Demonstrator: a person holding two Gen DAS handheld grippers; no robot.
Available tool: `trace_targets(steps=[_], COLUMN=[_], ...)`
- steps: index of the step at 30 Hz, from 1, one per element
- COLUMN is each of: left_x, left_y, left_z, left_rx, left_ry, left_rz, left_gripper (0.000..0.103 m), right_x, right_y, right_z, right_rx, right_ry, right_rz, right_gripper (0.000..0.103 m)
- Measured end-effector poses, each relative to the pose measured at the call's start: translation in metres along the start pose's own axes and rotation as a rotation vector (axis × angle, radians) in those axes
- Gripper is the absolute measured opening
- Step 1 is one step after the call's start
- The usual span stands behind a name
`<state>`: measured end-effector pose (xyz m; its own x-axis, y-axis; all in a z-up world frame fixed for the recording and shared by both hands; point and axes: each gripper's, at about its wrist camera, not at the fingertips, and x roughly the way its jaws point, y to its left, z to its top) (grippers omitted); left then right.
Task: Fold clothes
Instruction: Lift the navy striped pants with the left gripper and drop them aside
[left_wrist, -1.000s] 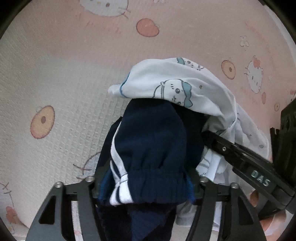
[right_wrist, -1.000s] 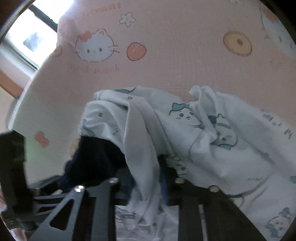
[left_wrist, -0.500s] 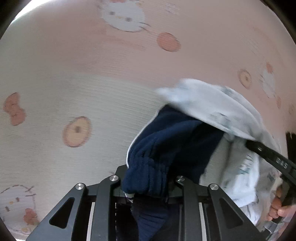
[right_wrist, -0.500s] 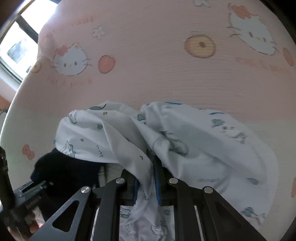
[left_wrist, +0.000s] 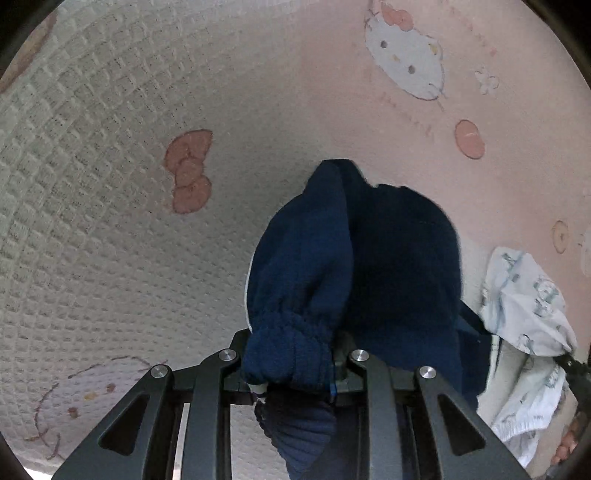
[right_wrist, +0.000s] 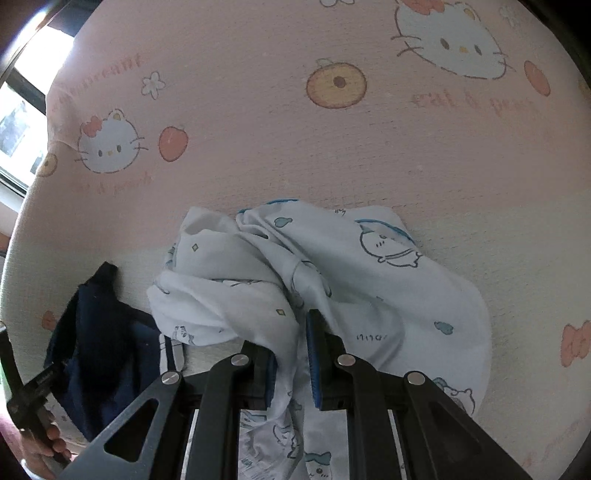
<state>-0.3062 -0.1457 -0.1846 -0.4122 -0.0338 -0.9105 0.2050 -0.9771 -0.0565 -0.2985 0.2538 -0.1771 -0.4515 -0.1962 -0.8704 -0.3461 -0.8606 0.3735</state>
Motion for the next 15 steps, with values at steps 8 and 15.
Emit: trace_targets(steps=[8, 15], left_x=[-0.033, -0.060], left_y=[-0.024, -0.028], left_z=[0.008, 0.021], left_rx=[-0.086, -0.099], left_ry=[-0.092, -0.147], left_rz=[-0.235, -0.311], left_gripper=[0.057, 0.061], right_x=[-0.022, -0.054], right_y=[0.000, 0.002], right_z=[-0.014, -0.029], right_rx=[-0.026, -0.010], right_ry=[-0.017, -0.132], right_rz=[0.140, 0.325], right_gripper=[0.061, 0.067])
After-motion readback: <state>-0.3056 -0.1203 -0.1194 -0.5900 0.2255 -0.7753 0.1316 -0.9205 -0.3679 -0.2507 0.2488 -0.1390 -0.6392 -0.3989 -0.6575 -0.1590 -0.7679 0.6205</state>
